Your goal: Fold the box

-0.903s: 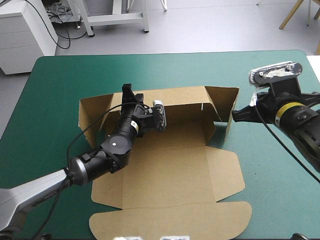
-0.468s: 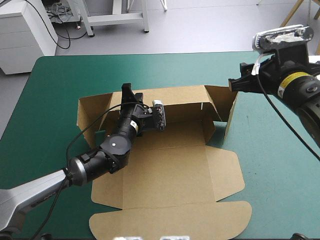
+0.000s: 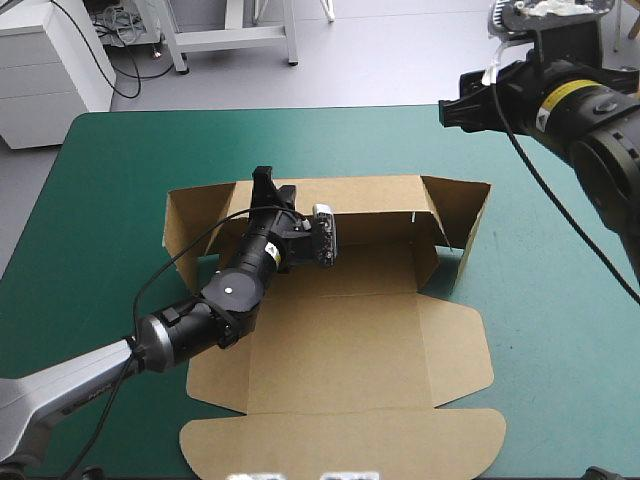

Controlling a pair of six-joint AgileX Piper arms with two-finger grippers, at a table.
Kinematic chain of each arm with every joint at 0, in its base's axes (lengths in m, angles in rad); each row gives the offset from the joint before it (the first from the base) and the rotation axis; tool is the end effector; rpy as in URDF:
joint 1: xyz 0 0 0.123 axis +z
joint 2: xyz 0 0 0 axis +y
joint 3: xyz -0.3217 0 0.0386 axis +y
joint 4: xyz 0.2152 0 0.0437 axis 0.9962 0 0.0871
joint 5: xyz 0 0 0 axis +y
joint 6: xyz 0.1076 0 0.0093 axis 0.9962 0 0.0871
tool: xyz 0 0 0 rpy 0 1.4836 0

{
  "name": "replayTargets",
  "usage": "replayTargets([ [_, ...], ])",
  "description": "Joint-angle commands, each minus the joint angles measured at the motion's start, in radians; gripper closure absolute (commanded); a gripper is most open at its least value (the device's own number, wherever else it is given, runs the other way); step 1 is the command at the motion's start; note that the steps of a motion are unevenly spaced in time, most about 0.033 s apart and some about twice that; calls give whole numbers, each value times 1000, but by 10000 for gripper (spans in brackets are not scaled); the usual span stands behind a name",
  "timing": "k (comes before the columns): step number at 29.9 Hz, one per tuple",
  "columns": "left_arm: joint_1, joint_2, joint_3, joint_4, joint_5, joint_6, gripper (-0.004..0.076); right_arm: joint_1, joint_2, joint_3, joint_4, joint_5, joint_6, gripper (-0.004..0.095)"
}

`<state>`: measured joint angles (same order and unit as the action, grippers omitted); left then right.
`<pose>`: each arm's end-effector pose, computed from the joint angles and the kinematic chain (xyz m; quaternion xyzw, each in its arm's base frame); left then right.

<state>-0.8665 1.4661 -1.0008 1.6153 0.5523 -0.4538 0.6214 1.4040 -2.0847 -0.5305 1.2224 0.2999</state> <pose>0.2394 -0.1942 0.3579 0.5892 0.5470 0.3038 0.5113 0.2020 0.0815 0.5786 -0.0771 0.8168 -0.0025 0.5718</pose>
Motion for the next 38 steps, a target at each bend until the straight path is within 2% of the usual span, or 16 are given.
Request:
replayTargets([
  [1, -7, -43, -28, 56, -1, -17, 734, -86, 28, -72, 85, -45, -50, 222],
  [5, -7, -43, -28, 56, -3, -17, 734, -253, 81, -82, 297, -56, -122, 278],
  [11, -7, -43, -28, 56, -5, -17, 734, -425, 196, -82, 494, -23, -228, 287],
  [18, -7, -43, -28, 56, -3, -32, 734, -450, 362, -82, 509, -21, -250, 287],
  [26, -7, -43, -28, 56, -3, -32, 734, -450, 485, -78, 607, -19, -258, 288],
  [33, -7, -43, -28, 56, 11, -32, 734, -450, 494, -69, 615, -19, -262, 288],
  [38, -7, -43, -28, 52, 36, -32, 734, -452, 453, 16, 613, -19, -280, 288],
])
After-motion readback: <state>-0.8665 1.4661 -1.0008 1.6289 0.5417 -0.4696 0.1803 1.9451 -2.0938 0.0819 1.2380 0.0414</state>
